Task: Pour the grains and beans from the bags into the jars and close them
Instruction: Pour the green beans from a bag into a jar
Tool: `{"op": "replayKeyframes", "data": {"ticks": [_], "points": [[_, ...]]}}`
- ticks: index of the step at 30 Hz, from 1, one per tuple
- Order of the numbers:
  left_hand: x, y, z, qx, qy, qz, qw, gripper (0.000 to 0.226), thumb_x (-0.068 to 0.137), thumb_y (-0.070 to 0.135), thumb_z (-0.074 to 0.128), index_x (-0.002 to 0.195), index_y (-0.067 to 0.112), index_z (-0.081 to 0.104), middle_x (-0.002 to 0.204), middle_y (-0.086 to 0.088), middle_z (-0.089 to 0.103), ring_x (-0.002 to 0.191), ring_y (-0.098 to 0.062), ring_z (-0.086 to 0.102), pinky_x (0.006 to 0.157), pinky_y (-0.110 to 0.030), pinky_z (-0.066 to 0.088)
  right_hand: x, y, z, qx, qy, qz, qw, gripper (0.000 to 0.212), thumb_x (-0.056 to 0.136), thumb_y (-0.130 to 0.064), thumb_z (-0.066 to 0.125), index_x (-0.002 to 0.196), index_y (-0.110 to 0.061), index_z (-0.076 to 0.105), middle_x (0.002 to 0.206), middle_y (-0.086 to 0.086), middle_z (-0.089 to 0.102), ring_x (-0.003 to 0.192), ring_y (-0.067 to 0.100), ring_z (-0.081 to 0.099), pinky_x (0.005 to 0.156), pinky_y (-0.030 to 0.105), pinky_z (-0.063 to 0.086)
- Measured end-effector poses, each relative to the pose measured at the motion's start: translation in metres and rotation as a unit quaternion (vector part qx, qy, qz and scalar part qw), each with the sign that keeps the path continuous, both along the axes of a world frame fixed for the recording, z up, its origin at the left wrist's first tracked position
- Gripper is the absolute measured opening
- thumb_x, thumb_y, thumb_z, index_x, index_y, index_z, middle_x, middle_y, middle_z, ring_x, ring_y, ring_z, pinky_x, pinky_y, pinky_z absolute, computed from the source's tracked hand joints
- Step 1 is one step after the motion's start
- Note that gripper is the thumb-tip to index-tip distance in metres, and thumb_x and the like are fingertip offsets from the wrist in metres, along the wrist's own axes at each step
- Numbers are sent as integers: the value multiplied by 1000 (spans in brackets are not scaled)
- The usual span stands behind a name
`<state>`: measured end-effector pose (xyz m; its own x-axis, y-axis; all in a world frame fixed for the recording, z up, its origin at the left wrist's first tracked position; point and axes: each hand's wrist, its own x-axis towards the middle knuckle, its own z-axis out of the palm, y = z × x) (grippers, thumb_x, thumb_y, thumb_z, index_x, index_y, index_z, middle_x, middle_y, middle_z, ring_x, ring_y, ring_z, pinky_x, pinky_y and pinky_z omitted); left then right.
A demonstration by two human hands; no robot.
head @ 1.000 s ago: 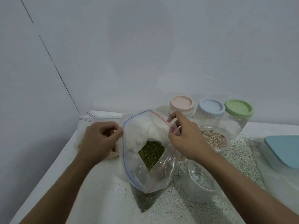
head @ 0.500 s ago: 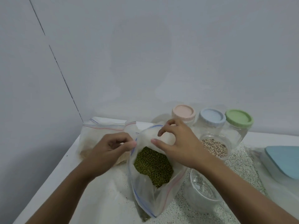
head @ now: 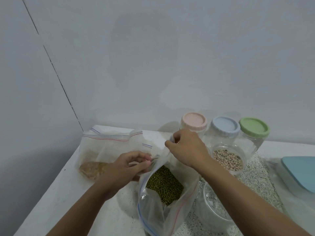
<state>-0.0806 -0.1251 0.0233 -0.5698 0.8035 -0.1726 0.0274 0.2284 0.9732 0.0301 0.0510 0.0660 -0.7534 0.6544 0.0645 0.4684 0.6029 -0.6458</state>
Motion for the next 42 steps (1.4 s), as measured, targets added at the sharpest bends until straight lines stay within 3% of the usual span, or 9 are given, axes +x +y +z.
{"op": "replayKeyframes", "data": {"ticks": [4,8,12,19,25,30,36,39,42], "points": [[-1,7,-4,-5,-24,-15,1000,13,100,20,64,107,18,74,106,-14,71,85,-22,73,67,-30,58,1,-1,-3,-10,138,-9,990,33,79,-23,63,57,-1,51,60,19,55,50,20,40,54,32,35],[1,13,0,22,-65,-18,997,21,107,25,49,120,24,66,93,-8,70,73,-19,67,64,-29,56,5,-3,3,-27,232,19,972,38,75,-26,60,65,11,58,67,29,57,61,43,50,56,31,32],[2,19,9,36,-53,-40,997,26,109,29,44,129,34,60,92,-15,68,65,-18,66,56,-26,50,12,-10,9,-59,282,51,956,27,83,-12,65,67,9,62,69,26,59,71,39,53,60,38,39],[-9,35,37,24,76,-89,993,28,107,21,49,117,39,67,62,3,52,52,-20,45,46,-24,38,17,-18,39,-133,313,127,932,25,89,-3,60,64,-4,66,66,10,65,67,20,58,69,31,45],[-16,30,51,7,156,-114,981,20,105,24,54,109,12,70,68,9,52,54,-16,39,53,-23,34,26,-23,56,-160,326,142,921,29,91,0,59,63,-3,67,66,15,64,69,31,57,72,38,44],[-14,5,61,60,161,-89,981,20,103,19,58,87,16,69,70,9,48,56,-17,38,61,-33,29,31,-28,66,-180,341,162,908,26,88,-2,60,65,-3,69,68,17,65,74,47,54,72,57,44],[-14,-17,83,75,188,-58,978,19,104,14,54,96,4,70,62,12,53,55,-8,42,64,-26,35,26,-36,81,-199,349,197,895,27,90,-3,59,65,-3,70,69,17,65,65,30,57,64,41,39],[-15,-27,93,86,210,-52,973,20,102,18,56,96,9,73,65,4,52,61,-8,44,67,-25,38,23,-36,87,-206,354,202,890,24,88,-1,58,68,4,69,69,17,65,63,30,57,57,36,40],[-24,-35,96,80,263,-33,961,21,96,33,60,97,22,78,87,-18,56,77,-21,52,75,-34,46,20,-37,92,-212,359,203,886,23,86,1,57,66,6,68,70,17,66,59,24,57,54,32,38]]}}
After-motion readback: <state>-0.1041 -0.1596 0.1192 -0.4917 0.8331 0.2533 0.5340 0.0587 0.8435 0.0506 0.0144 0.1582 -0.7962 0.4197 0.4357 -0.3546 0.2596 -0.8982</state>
